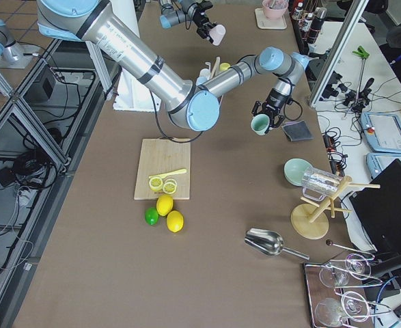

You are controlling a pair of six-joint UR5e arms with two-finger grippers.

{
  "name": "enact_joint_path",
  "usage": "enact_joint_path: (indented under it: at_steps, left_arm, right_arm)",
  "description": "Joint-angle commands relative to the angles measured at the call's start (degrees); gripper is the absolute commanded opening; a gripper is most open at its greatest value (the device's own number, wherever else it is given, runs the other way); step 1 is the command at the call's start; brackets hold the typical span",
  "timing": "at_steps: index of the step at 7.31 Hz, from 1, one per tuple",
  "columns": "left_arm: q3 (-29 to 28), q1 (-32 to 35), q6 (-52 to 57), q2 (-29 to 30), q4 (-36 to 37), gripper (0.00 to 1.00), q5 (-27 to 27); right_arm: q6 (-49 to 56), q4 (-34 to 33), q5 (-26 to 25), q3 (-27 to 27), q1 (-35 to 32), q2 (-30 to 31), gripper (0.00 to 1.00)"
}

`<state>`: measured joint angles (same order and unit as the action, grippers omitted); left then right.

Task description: Place cup on cup holder

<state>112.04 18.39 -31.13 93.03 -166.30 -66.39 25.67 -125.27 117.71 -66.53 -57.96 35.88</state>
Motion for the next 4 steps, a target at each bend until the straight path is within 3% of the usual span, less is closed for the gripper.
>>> enact_joint_path:
  at_steps: [1, 4]
  left_arm:
    - [-0.59, -8.7, -0.16, 2.14, -0.07, 0.03, 10.79]
    - [-5.58, -9.78, 0.01, 6.79, -0.25, 0.04, 15.47]
  right_arm:
    - [-5.6, 15.78, 8.29, -4.55, -3.37, 4.34, 0.0]
    - [-12.03, 28.19, 15.16, -15.8, -6.37, 10.85, 0.0]
